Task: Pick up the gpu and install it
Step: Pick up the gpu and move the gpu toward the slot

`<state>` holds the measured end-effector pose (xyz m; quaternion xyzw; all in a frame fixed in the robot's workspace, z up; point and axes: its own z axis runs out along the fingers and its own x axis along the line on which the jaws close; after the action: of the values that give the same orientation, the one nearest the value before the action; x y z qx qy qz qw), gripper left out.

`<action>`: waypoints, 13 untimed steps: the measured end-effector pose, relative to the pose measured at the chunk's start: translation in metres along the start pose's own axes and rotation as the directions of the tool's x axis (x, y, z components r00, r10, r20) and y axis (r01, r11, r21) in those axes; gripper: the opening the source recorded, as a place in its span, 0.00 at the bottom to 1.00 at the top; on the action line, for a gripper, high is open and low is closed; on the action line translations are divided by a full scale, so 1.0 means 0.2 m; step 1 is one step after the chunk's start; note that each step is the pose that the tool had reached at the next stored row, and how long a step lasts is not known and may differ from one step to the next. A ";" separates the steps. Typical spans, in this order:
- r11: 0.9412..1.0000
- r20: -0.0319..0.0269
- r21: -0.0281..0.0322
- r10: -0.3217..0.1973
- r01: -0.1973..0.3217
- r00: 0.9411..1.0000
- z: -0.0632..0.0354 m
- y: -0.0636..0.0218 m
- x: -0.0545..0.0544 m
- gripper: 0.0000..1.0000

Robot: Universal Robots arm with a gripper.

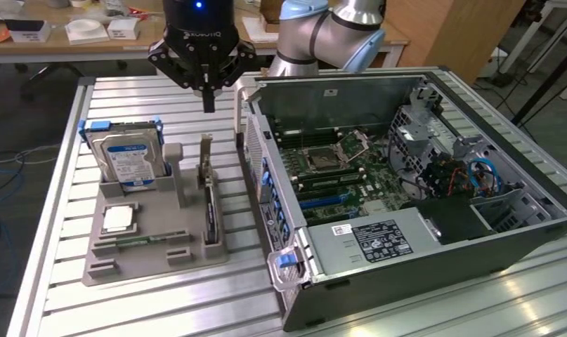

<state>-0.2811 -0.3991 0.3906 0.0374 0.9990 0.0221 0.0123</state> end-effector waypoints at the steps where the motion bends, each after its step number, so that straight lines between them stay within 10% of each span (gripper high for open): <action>1: 1.000 0.000 0.000 0.000 0.000 1.000 0.000 0.000 0.00 0.11; 13: 1.000 0.000 0.000 0.000 0.000 1.000 0.000 0.000 0.00 0.23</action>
<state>-0.2811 -0.3991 0.3906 0.0374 0.9990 0.0221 0.0125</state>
